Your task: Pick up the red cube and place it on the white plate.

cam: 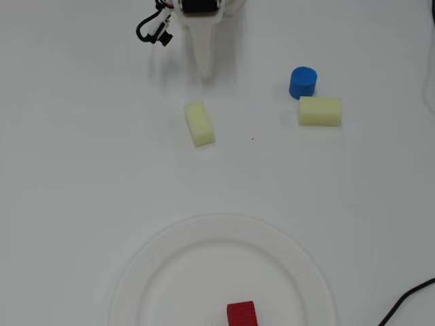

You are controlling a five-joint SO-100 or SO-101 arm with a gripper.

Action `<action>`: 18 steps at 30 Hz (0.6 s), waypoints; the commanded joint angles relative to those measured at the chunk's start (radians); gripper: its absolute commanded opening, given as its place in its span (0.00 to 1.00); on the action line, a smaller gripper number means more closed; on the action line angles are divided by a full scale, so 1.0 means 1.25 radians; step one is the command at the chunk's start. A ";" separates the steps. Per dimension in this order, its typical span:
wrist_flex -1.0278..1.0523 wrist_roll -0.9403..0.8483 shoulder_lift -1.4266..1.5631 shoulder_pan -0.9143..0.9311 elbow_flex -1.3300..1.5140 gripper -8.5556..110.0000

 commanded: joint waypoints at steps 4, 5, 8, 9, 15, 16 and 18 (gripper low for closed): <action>-0.006 -0.011 0.006 -0.004 0.016 0.07; -0.006 -0.011 0.006 -0.002 0.016 0.07; -0.006 -0.007 0.006 0.001 0.016 0.07; -0.006 -0.002 0.006 0.007 0.016 0.07; -0.007 0.007 0.005 0.020 0.016 0.12; -0.007 0.007 0.005 0.020 0.016 0.12; -0.007 0.007 0.005 0.020 0.016 0.12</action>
